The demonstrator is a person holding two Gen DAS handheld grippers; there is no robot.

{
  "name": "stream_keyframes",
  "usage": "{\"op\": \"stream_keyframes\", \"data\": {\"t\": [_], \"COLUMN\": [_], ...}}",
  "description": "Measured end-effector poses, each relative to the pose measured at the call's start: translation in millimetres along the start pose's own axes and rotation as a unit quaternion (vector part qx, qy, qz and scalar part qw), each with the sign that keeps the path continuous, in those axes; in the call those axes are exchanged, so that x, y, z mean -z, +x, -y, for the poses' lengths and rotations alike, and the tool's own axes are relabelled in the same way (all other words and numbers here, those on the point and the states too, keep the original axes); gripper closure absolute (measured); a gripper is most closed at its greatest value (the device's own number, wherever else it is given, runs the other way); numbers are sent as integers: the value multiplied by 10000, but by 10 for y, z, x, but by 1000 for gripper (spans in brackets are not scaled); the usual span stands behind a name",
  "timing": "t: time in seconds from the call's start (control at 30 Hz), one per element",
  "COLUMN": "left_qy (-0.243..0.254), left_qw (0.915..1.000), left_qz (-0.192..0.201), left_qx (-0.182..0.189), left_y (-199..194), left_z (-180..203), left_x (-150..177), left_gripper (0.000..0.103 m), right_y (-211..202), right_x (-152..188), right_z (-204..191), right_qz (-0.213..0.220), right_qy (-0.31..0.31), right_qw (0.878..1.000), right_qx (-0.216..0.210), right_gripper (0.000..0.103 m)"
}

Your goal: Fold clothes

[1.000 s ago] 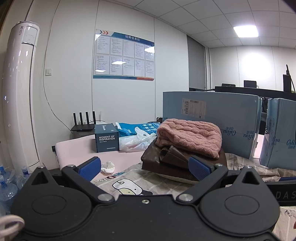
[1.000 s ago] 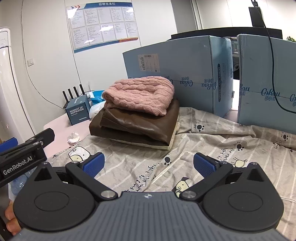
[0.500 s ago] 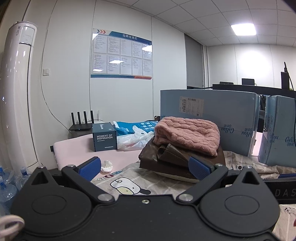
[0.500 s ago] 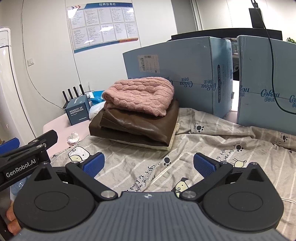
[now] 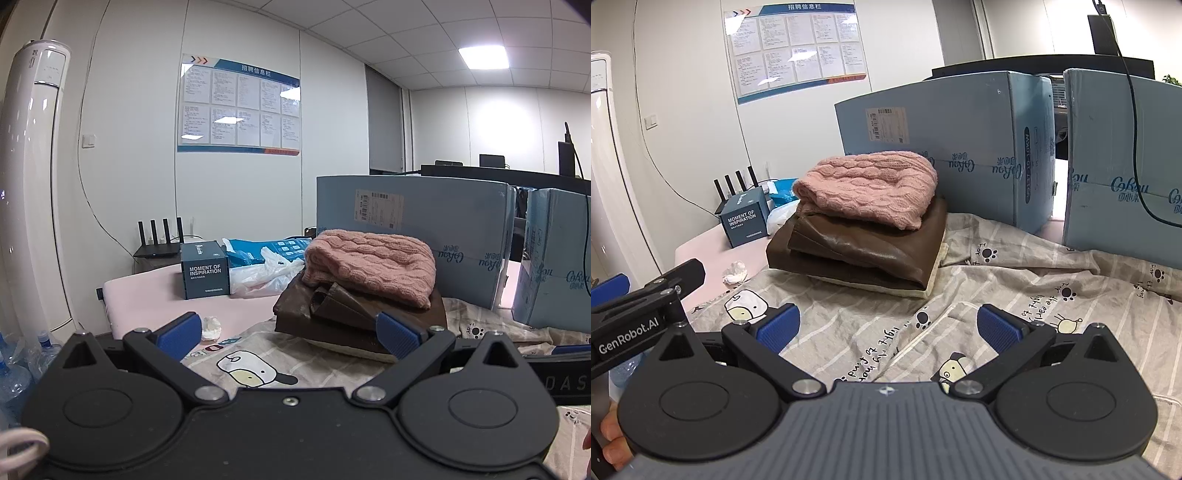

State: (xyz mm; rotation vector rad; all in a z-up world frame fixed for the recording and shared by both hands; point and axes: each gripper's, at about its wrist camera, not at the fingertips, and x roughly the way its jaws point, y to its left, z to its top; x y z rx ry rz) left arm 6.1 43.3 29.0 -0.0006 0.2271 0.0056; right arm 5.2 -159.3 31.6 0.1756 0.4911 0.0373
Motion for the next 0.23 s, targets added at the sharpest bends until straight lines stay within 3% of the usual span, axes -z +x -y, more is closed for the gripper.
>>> {"op": "stream_keyframes", "data": {"t": [0.23], "left_qy": [-65], "left_qw": [10000], "left_qz": [44], "left_qx": [42], "left_y": [-17], "left_z": [0], "left_x": [-4], "left_gripper": [0], "right_y": [-3], "right_x": [2], "right_z": [6], "right_qz": [0], "right_qy": [0], "right_qw": [10000], "right_qx": [0], "right_gripper": [0]}}
